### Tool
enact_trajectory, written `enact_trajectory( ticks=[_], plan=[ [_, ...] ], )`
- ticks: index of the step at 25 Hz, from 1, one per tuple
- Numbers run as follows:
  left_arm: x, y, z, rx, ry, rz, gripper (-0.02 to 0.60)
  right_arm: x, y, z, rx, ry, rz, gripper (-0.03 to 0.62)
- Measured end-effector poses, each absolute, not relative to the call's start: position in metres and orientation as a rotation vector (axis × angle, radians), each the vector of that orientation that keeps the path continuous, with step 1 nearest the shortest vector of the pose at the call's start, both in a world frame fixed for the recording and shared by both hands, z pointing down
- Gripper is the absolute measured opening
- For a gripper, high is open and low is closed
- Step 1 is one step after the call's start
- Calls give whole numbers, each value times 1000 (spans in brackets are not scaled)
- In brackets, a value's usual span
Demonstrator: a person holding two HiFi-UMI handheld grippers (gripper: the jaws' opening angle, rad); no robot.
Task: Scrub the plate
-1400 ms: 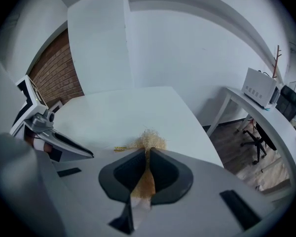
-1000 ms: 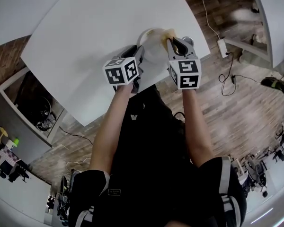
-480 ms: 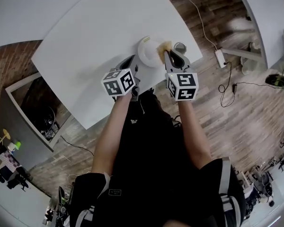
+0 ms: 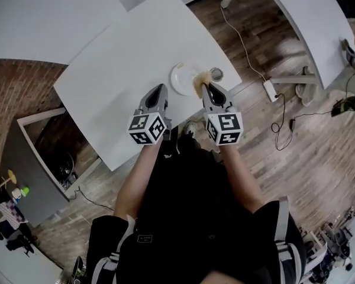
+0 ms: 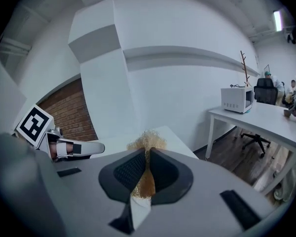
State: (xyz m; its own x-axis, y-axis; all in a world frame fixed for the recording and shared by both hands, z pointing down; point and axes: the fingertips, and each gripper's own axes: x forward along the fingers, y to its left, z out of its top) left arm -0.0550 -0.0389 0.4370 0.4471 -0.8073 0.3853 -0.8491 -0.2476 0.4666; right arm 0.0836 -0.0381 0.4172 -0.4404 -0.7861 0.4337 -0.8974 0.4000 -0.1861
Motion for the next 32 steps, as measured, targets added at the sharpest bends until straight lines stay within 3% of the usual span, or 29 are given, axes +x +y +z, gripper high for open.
enact_trajectory(
  ticks=[10, 32],
  plan=[
    [-36, 15, 357, 2358, -1446, 15, 2, 83, 21, 349, 1472, -2541, 441, 28],
    [-20, 30, 326, 2514, -1429, 9, 2, 82, 54, 338, 1468, -2563, 410, 26]
  ],
)
